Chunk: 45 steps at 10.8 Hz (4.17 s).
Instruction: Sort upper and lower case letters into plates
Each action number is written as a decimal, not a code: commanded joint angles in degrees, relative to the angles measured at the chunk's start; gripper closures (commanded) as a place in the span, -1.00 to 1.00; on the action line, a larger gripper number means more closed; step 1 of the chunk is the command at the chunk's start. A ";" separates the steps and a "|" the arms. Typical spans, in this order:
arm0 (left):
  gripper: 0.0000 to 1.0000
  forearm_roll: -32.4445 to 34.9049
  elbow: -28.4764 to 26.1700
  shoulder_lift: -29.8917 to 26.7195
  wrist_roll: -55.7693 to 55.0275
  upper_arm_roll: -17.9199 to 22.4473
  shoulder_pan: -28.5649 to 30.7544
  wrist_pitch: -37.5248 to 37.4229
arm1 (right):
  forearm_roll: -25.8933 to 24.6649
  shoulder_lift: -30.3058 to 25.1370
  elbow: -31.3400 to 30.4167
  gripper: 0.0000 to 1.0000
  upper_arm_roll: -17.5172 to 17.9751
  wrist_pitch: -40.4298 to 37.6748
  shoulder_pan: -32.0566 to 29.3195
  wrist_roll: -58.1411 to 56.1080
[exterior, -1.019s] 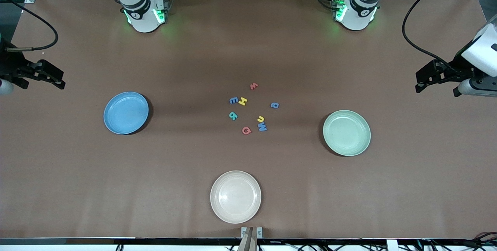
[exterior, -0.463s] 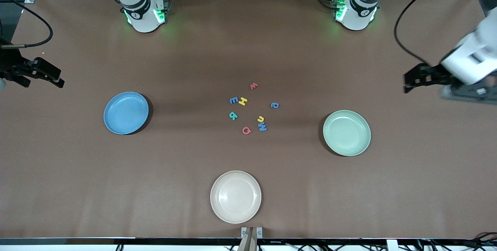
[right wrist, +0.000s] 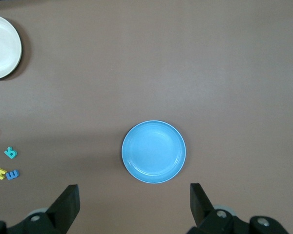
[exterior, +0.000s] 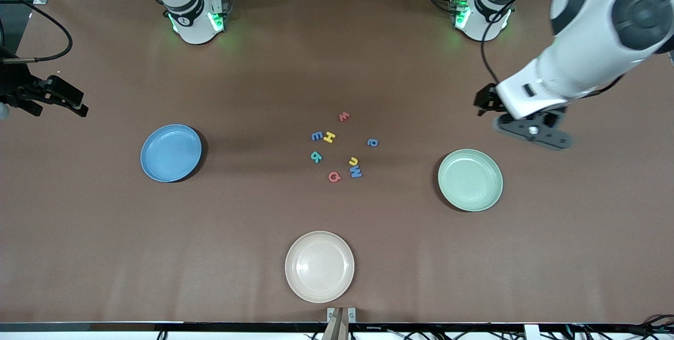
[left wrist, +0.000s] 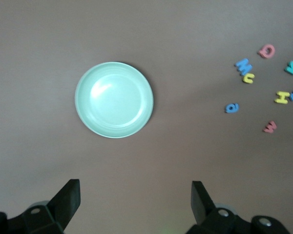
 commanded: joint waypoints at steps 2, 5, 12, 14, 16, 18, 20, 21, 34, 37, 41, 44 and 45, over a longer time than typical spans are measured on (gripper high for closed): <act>-1.00 -1.94 0.80 5.89 -0.56 -1.71 -5.79 4.84 | 1.38 -1.64 -1.52 -1.00 0.28 0.79 -0.66 -0.14; -1.00 -1.86 0.53 13.79 -6.09 -1.62 -11.95 15.54 | 1.38 -1.55 -1.43 -1.00 0.37 0.88 -0.66 -0.14; -1.00 2.86 0.18 25.49 -11.00 -1.27 -18.46 30.76 | 1.47 -1.55 -1.26 -1.00 0.54 1.58 -0.84 -0.14; -1.00 4.46 0.53 27.44 -17.08 -1.27 -20.31 34.22 | 1.64 -1.46 -1.26 -1.00 0.54 1.85 -0.84 -0.14; -1.00 8.23 0.01 27.36 -17.70 -1.36 -20.40 34.22 | 1.91 -1.29 -1.25 -1.00 0.63 2.11 -1.27 -0.14; -1.00 7.98 0.26 28.23 -21.89 -1.45 -22.15 34.40 | 1.91 -1.11 -1.17 -1.00 0.72 2.37 -1.10 -0.14; -1.00 8.25 0.27 29.46 -31.29 -1.45 -23.91 37.01 | 2.43 -0.32 -0.82 -1.00 0.72 2.46 -1.10 -0.14; -1.00 8.42 0.27 30.86 -35.77 -1.45 -25.14 39.21 | 2.52 -0.14 -0.64 -1.00 0.63 2.55 -0.67 -0.14; -1.00 3.58 -0.35 33.77 -104.24 -0.13 -28.84 40.29 | 2.00 0.47 0.59 -1.00 0.90 2.46 -0.57 -0.41; -1.00 4.72 0.09 35.44 -109.99 1.62 -31.46 40.29 | 2.08 0.56 0.59 -1.00 0.90 2.46 -0.57 -0.41; -1.00 4.82 0.36 36.23 -111.66 2.77 -32.71 40.37 | 2.26 0.47 0.59 -1.00 0.90 2.38 -0.57 -0.32; -1.00 4.82 1.14 36.84 -113.41 2.77 -32.80 40.72 | 2.26 0.47 0.59 -1.00 0.90 2.29 -0.57 -0.32; -1.00 4.73 2.02 37.46 -114.38 2.77 -32.88 40.72 | 2.26 0.47 0.59 -1.00 0.90 2.29 -0.57 -0.32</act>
